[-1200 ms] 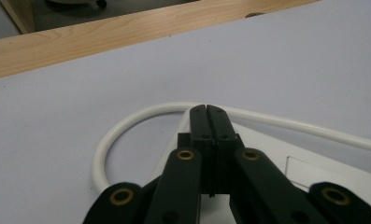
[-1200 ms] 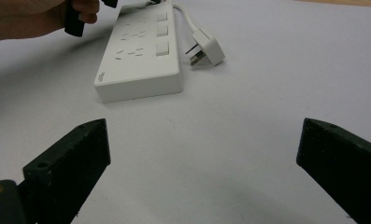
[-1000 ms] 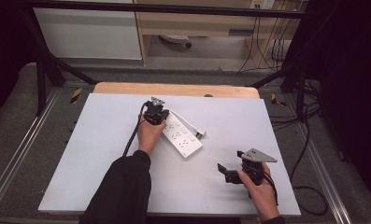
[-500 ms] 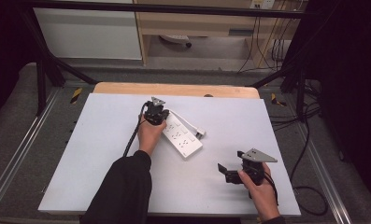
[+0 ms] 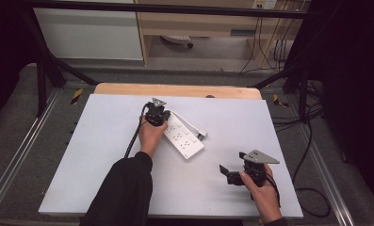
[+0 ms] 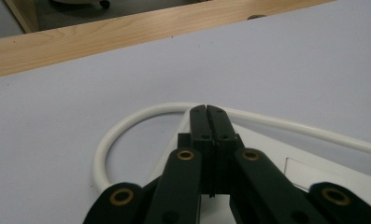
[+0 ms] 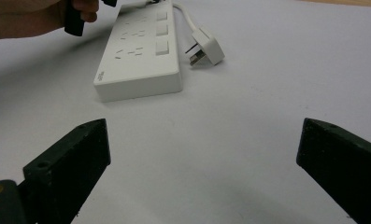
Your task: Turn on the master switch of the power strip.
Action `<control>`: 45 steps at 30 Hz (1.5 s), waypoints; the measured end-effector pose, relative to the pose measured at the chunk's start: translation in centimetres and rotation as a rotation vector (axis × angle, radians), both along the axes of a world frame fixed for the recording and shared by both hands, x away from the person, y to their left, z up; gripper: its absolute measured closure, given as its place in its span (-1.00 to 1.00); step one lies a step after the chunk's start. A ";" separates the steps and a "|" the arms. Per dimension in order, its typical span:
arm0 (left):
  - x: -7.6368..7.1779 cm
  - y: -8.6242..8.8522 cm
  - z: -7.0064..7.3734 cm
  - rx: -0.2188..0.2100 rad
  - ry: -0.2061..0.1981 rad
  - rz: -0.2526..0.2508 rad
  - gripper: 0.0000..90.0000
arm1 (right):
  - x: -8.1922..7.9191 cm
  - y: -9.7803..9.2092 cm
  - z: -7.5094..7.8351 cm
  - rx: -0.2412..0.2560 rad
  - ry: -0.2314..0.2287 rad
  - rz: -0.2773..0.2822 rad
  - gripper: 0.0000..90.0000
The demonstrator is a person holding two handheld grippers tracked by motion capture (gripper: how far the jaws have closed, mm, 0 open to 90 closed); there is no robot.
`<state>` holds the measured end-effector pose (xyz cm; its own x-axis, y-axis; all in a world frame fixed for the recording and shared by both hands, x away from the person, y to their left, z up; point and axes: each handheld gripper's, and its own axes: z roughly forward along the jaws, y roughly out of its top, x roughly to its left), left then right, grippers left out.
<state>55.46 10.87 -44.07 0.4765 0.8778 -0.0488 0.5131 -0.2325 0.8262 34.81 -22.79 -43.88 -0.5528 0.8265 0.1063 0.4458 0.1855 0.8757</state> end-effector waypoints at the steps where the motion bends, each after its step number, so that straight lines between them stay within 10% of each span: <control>1: -0.1 0.0 0.1 -0.012 0.005 0.013 1.00 | 0.0 -0.1 0.0 0.002 -0.001 -0.003 -0.93; 23: -0.7 0.5 0.8 -0.044 0.010 -0.002 1.00 | 0.0 -0.1 0.1 0.004 -0.003 -0.005 -0.93; 45: -1.8 1.3 2.8 -0.061 0.007 -0.017 -0.21 | 0.1 -0.1 0.0 0.002 0.001 -0.004 -0.94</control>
<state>53.66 12.18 -41.24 0.4905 0.8650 -0.1055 0.5154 -0.1903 0.8355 34.86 -22.87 -43.86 -0.5497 0.8283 0.1083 0.4472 0.1823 0.8757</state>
